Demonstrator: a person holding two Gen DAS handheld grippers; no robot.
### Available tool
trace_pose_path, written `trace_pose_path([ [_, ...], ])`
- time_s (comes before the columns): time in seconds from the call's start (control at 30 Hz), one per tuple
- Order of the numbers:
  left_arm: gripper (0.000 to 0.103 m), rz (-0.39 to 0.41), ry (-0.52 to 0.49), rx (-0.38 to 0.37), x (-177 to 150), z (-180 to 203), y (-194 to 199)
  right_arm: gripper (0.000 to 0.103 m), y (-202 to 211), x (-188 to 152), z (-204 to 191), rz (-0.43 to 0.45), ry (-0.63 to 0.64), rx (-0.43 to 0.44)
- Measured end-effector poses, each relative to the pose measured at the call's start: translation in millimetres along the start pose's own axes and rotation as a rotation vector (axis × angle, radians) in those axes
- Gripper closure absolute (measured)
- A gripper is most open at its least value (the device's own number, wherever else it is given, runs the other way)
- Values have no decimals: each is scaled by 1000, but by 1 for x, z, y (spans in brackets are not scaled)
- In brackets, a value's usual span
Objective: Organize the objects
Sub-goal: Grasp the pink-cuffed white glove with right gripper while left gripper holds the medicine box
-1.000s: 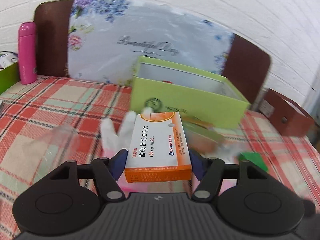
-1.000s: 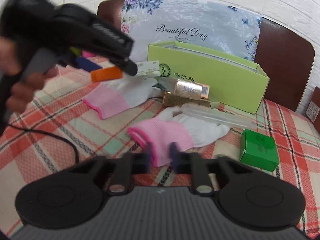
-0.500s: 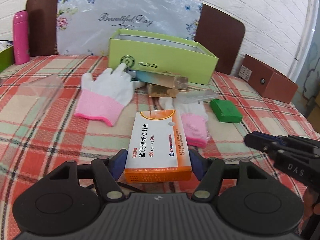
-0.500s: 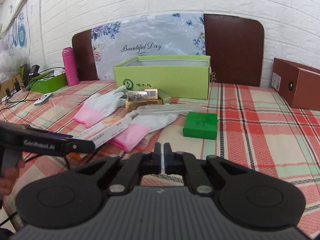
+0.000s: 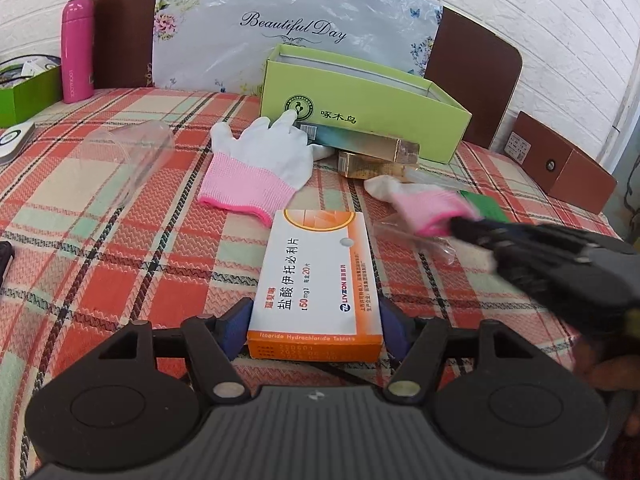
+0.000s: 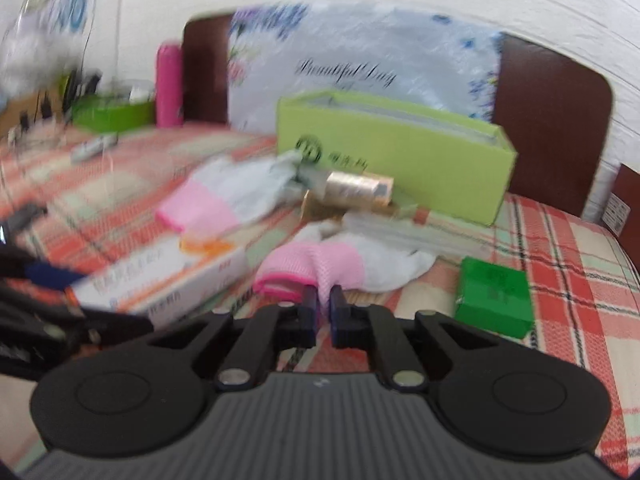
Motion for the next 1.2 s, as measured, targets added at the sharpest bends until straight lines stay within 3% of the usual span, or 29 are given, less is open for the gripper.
trace_pose_path([
  [0.2,32,-1,-12,-10,0,5,-3,97,62,-8,38,16,-73,7],
  [0.37,31,-10,-40,-7,-1,11,-7,90,69,-47,56,-138,-81,2],
  [0.4,31,-9,-47,-7,-1,11,-7,81,69,-51,58,-144,-102,0],
  [0.5,31,-11,-47,-5,0,9,-7,39,72,-52,62,-120,-175,23],
  [0.57,30,-6,-46,3,3,7,-8,33,74,-45,61,-81,-201,52],
  [0.63,29,-7,-50,15,6,7,-11,18,71,-38,59,-64,-226,79],
  [0.73,28,-3,-62,14,10,9,-15,9,59,-29,54,-49,-227,84],
  [0.9,25,-13,-88,35,11,12,-29,10,27,-33,52,-91,-243,59],
  [0.97,25,3,-103,45,11,13,-30,15,15,-39,51,-120,-221,23],
  [1.07,26,9,-122,27,12,14,-31,36,13,-43,47,-105,-217,48],
  [1.13,33,11,-130,5,14,16,-31,71,15,-41,47,-98,-241,80],
  [1.2,34,12,-123,-22,15,17,-29,80,19,-39,47,-94,-254,87],
])
Point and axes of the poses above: each gripper's, at about its wrist camera, not at the fingertips, and y roughly against the way its jaws point, z to its right, x to its top, the point moved 6 cm from there along -y, roughly the way its jaws point, and after that the axes turned 1 degree about -y, right-handed, at the moved point
